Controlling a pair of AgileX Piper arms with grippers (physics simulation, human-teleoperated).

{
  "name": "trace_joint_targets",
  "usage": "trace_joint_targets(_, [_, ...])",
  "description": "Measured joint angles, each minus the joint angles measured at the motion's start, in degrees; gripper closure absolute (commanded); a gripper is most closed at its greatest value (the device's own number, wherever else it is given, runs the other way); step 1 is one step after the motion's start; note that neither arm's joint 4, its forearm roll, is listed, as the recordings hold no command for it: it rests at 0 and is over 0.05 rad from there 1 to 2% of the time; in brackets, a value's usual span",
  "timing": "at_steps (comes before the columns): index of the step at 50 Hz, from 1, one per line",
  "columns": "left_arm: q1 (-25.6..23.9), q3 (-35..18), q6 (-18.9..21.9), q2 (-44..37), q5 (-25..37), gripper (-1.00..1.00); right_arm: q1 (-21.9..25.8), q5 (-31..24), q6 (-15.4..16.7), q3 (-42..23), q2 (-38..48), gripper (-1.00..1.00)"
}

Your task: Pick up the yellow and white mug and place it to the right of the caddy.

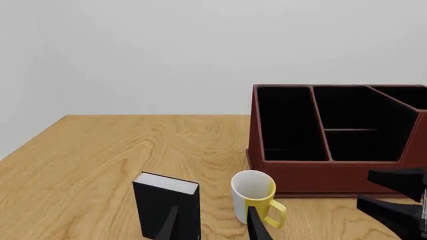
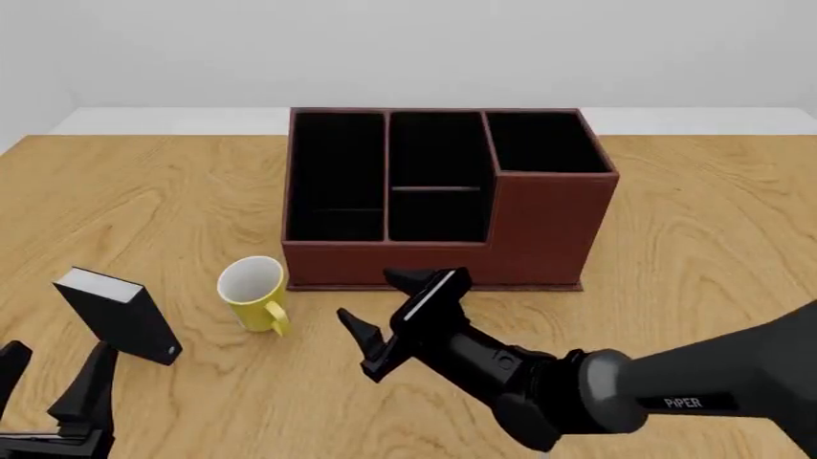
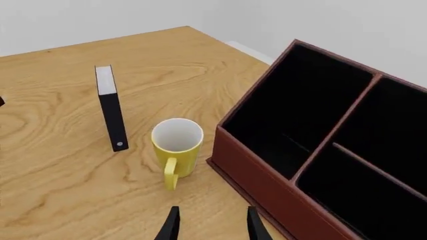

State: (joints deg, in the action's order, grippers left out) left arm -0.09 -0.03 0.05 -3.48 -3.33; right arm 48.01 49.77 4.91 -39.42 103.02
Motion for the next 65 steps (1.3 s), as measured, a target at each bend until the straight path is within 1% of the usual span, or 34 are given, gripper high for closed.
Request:
trace_joint_targets(38, [0.00,0.00,-0.01,-0.04,-0.05,-1.00,3.18,-4.52,1.04,-12.06,9.43,-1.00])
trace_joint_targets(65, [0.00,0.00,0.00,-0.06,-0.07,-1.00,4.41,-6.53,1.14,-17.46,13.68,-1.00])
